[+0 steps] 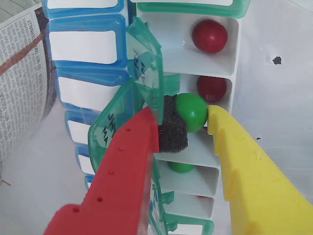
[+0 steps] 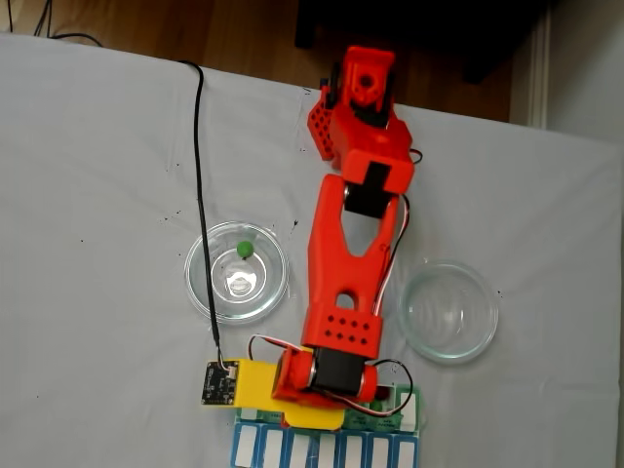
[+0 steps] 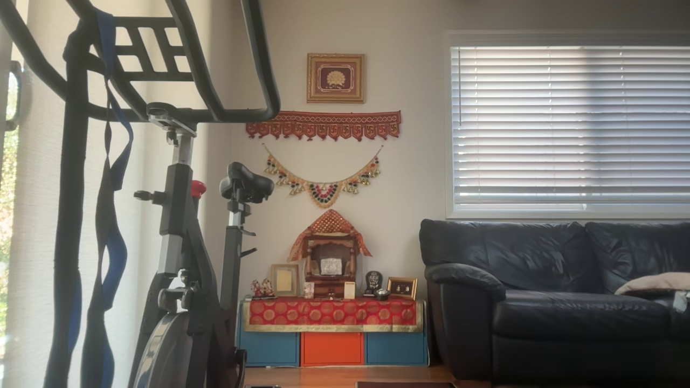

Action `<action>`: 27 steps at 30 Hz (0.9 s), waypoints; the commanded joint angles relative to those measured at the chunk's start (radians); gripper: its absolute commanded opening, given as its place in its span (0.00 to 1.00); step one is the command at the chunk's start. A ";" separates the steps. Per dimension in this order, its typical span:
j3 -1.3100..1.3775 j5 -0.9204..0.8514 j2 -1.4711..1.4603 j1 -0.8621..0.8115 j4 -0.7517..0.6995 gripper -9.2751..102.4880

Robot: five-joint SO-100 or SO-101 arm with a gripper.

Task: Sort medicines into box.

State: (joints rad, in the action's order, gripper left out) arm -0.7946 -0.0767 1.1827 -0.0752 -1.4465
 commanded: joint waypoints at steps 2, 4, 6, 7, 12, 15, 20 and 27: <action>0.262 -0.031 -0.058 0.008 -0.127 0.17; 0.405 -0.048 -0.144 0.011 -0.235 0.22; 0.626 -0.055 -0.265 0.012 -0.359 0.25; 0.808 -0.054 -0.370 0.012 -0.445 0.26; 1.034 0.009 -0.500 0.020 -0.462 0.29; 0.959 0.006 -0.449 0.014 -0.462 0.32; 0.775 -0.025 -0.325 0.009 -0.462 0.35; 0.512 -0.064 -0.138 -0.008 -0.462 0.36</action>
State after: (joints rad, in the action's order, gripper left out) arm -0.2454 -0.1227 0.8023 -0.0752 -1.8684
